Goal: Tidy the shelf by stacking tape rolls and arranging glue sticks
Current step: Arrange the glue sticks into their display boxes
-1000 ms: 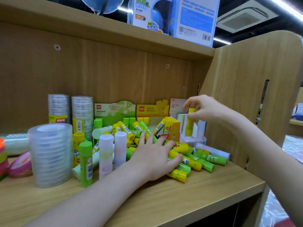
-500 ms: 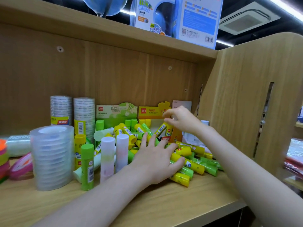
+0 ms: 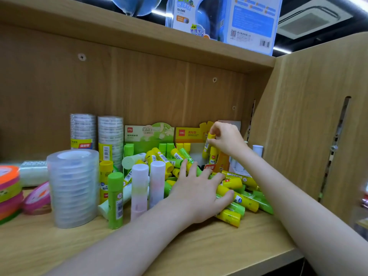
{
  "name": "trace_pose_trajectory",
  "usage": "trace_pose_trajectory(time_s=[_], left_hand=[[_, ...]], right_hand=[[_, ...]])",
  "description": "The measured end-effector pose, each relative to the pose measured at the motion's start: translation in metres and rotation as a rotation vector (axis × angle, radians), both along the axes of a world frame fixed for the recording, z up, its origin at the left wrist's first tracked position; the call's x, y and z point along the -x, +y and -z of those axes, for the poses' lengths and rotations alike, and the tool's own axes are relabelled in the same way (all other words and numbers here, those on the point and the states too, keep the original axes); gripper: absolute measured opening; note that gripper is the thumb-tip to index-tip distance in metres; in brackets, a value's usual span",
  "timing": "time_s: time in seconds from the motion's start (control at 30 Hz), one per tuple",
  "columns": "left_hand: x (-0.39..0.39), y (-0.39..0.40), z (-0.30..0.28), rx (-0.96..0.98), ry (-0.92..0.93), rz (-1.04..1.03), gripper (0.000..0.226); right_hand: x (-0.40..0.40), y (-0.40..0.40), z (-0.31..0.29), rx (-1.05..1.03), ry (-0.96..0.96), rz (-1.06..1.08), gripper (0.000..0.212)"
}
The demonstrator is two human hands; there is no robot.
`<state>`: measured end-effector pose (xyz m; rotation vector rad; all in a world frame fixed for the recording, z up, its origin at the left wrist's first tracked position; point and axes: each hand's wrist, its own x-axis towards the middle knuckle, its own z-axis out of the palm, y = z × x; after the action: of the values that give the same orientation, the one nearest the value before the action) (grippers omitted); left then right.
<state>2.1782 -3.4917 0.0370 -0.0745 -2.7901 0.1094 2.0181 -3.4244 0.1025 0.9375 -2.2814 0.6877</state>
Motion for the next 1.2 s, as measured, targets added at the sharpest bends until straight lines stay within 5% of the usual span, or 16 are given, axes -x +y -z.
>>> trace_pose_trajectory(time_s=[0.2, 0.4, 0.53, 0.67, 0.8, 0.9, 1.07, 1.2], left_hand=[[0.000, 0.000, -0.001, 0.010, -0.011, -0.003, 0.076], [-0.001, -0.004, -0.003, -0.055, -0.015, 0.037, 0.069], [-0.001, -0.006, -0.004, -0.051, 0.016, 0.022, 0.067], [-0.001, -0.004, -0.002, -0.045, 0.046, -0.006, 0.067], [-0.001, -0.004, -0.003, -0.036, 0.051, -0.013, 0.068], [-0.001, -0.004, -0.002, -0.042, 0.056, -0.010, 0.067], [0.001, -0.005, -0.002, -0.033, 0.054, -0.022, 0.068], [0.001, -0.005, -0.002, -0.025, 0.058, -0.033, 0.069]], right_hand=[[0.004, -0.010, -0.001, -0.190, -0.075, 0.109, 0.010], [-0.010, 0.004, -0.003, 0.400, -0.177, -0.264, 0.007], [-0.018, 0.014, -0.008, 0.537, -0.065, -0.370, 0.012], [-0.019, 0.013, -0.007, 0.318, 0.103, -0.176, 0.025], [-0.015, 0.008, -0.002, 0.080, -0.062, -0.114, 0.012], [-0.015, 0.005, 0.000, -0.059, -0.117, -0.122, 0.023], [-0.017, -0.002, 0.007, 0.054, -0.047, -0.072, 0.035], [-0.016, -0.007, 0.015, -0.055, 0.046, 0.056, 0.023]])
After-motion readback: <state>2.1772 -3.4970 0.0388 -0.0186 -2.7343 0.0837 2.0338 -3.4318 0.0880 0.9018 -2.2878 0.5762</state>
